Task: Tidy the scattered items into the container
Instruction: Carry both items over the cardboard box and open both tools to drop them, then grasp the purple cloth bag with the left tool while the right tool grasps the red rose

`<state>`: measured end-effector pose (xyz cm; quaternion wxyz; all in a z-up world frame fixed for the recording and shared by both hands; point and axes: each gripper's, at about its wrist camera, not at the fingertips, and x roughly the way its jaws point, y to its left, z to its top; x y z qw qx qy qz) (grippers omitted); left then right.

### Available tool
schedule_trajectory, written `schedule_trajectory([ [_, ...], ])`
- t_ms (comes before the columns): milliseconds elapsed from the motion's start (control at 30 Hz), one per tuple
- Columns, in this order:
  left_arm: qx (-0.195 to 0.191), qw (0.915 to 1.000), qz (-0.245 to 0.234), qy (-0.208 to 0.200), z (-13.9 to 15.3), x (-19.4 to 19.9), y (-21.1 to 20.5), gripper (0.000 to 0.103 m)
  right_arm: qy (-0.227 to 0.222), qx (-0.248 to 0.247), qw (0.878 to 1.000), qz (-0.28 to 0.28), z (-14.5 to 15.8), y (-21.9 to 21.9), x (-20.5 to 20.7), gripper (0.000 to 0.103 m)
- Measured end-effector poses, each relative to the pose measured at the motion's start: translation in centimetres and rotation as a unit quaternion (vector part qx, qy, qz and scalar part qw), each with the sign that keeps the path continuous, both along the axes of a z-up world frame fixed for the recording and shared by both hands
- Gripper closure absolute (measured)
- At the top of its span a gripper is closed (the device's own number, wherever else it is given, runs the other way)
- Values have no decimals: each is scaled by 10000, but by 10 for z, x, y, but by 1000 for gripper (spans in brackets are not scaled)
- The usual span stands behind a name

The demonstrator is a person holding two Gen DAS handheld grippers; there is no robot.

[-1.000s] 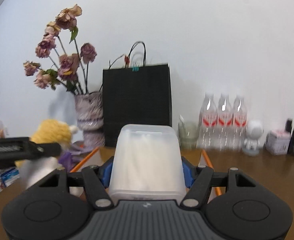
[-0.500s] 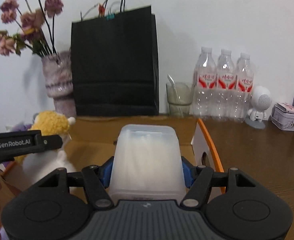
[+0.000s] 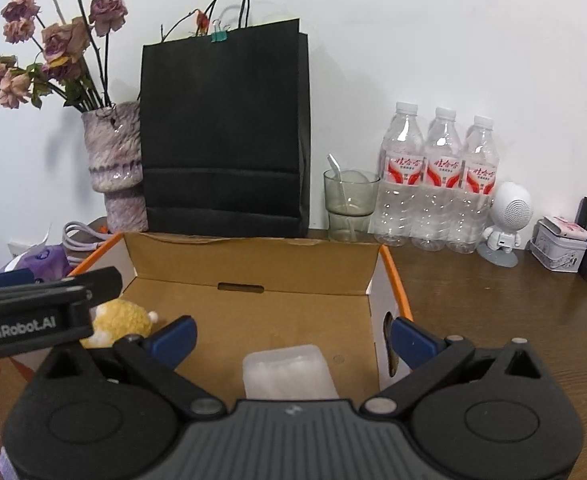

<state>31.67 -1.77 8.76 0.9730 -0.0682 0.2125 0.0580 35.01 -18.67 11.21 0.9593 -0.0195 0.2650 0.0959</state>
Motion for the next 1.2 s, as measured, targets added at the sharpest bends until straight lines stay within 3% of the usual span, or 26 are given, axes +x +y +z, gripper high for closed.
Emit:
schedule_trajectory([
  [300,-49,10000,1,-40,6,-7,3,0,53,-19,10000,-1,0,-1,1,0],
  [533,-223,9996,55,-161,17,-37,18,0,51,-176,9998,51,4,3,-8,0],
  [667,-341,9992,-56,-198,23,-58,25,0,-107,-201,9997,104,14,-1,-29,0],
  [900,-86,9990,-398,-169,20,-92,26,0,-283,79,9995,122,21,-30,-78,0],
  [1200,241,9970,-678,293,-21,-130,27,0,-165,67,9998,124,-20,-52,-146,0],
])
